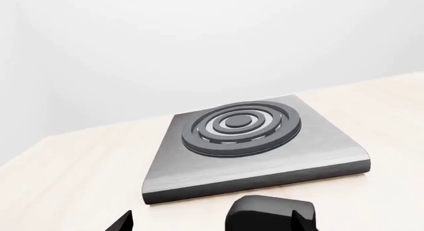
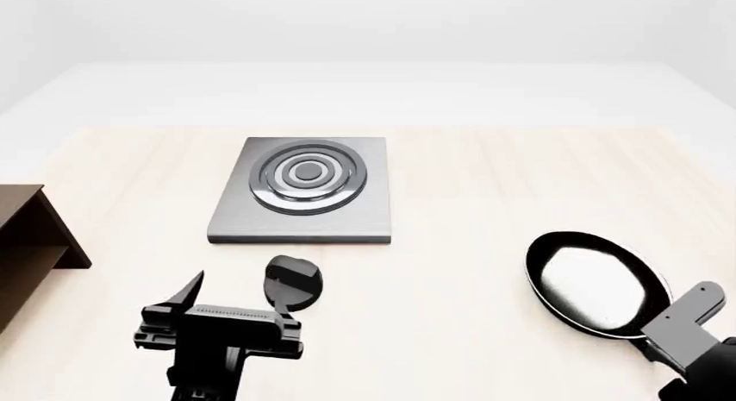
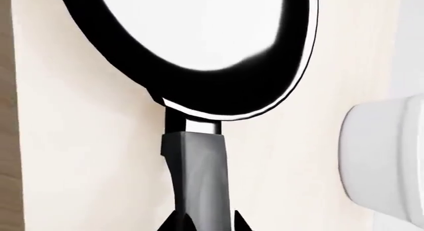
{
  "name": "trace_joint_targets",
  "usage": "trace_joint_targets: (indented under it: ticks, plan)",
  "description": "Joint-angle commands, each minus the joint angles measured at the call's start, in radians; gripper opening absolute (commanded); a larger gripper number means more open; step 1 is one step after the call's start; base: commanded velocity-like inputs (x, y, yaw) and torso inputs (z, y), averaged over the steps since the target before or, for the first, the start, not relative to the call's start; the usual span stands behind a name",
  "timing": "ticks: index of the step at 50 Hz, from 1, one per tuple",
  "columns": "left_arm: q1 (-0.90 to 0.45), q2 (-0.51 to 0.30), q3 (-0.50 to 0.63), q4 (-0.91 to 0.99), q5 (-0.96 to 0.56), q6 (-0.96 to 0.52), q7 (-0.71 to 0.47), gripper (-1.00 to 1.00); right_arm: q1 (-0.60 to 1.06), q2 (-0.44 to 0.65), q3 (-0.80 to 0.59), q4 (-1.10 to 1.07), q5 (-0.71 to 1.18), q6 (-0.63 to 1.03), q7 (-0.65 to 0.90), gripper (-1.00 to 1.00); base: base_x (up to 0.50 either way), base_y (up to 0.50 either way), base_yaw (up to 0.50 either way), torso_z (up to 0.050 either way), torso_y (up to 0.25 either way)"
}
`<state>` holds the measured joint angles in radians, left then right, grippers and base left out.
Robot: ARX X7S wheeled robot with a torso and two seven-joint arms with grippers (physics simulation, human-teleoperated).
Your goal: Turn on the stove and put the frying pan on it.
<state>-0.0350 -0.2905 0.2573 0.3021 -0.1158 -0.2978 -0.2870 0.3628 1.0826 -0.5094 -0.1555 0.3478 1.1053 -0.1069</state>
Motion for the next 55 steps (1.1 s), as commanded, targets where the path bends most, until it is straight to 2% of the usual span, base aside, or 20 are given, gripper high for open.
trace_joint_targets:
  ticks: [1,30,55]
  plan:
    - [0.003,0.008,-0.002,-0.010,0.014,0.015,0.024,1.00,-0.004,-0.031,-0.034,0.038,-0.033,-0.071,-0.041,-1.00,0.01,0.00,0.00,0.000,0.000]
    - [0.007,-0.005,-0.011,0.002,-0.003,0.017,0.013,1.00,0.256,0.009,-0.058,-0.137,-0.081,0.045,-0.133,-1.00,0.00,0.00,0.00,0.000,0.000]
    - [0.011,-0.013,-0.010,0.000,-0.011,0.025,0.004,1.00,0.464,-0.060,-0.052,-0.163,-0.128,0.024,-0.157,-1.00,0.00,0.00,0.00,0.000,0.000]
